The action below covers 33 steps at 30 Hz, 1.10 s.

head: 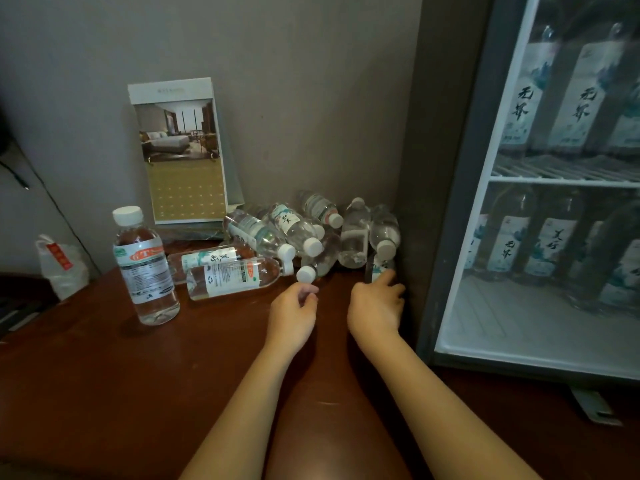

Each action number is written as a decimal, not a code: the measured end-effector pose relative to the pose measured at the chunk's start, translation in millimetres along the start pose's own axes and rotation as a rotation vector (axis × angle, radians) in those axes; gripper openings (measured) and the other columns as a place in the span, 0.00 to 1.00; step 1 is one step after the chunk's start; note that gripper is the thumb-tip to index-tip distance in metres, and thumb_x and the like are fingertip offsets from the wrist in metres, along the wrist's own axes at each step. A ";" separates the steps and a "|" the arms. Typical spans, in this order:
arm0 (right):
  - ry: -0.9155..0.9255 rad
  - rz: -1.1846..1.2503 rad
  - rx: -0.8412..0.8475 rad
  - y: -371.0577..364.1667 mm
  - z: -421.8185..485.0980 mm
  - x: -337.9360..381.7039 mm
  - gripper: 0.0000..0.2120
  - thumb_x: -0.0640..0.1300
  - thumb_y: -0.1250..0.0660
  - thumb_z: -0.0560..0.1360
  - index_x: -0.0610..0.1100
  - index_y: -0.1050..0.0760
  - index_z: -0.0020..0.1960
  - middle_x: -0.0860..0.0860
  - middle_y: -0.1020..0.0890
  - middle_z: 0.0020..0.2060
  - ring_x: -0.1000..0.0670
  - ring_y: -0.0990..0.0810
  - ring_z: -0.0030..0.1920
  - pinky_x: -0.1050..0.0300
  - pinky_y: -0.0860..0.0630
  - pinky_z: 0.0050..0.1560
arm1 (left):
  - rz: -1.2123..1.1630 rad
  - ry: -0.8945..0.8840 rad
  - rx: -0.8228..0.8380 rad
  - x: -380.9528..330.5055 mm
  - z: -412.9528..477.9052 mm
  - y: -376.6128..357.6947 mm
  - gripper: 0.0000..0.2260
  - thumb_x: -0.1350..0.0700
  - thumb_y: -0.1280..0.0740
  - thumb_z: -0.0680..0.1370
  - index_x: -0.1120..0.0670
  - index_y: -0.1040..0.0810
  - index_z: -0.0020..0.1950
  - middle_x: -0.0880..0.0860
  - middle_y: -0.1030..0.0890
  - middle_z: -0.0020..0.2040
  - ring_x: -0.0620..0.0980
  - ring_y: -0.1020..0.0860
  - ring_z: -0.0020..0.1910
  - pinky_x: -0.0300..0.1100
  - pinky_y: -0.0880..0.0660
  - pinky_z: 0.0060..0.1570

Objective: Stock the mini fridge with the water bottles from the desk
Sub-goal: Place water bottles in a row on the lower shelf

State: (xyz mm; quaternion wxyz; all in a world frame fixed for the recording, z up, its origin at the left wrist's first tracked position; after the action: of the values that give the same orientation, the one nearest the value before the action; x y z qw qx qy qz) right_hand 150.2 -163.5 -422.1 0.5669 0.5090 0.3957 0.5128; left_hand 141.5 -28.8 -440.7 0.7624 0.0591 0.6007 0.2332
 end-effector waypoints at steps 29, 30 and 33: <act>0.283 0.684 -0.020 12.4 -75.8 -26.1 0.31 0.36 0.33 0.68 0.49 0.35 0.68 0.48 0.36 0.60 0.42 0.32 0.61 0.54 0.31 0.59 | -0.596 0.366 0.342 -13.9 -30.8 -12.6 0.25 0.54 0.33 0.76 0.62 0.33 0.69 0.56 0.18 0.50 0.48 0.19 0.48 0.38 0.22 0.48; 0.293 0.689 -0.026 12.5 -74.6 -27.7 0.31 0.35 0.33 0.67 0.49 0.35 0.68 0.48 0.36 0.60 0.43 0.32 0.60 0.54 0.30 0.59 | -0.607 0.367 0.355 -14.4 -31.6 -14.2 0.26 0.54 0.32 0.75 0.61 0.35 0.70 0.57 0.19 0.51 0.50 0.19 0.50 0.41 0.23 0.51; 0.309 0.725 -0.035 14.2 -73.0 -30.8 0.30 0.35 0.32 0.66 0.49 0.34 0.66 0.49 0.36 0.59 0.44 0.33 0.60 0.53 0.30 0.58 | -0.678 0.399 0.372 -12.4 -31.8 -17.2 0.28 0.55 0.32 0.75 0.61 0.38 0.71 0.60 0.20 0.54 0.56 0.20 0.53 0.47 0.24 0.56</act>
State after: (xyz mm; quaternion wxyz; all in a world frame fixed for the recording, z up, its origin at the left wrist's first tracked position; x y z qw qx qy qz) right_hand 71.9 -181.9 -422.7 0.2913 0.5226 0.2620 0.7572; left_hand 114.3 -55.4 -444.7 0.6412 -0.0512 0.7535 -0.1359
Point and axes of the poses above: each hand's wrist, its own z-axis towards the middle knuckle, its own y-axis out of the back of the hand, x = y × z, the point moved 5 cm from there along z, towards the middle knuckle
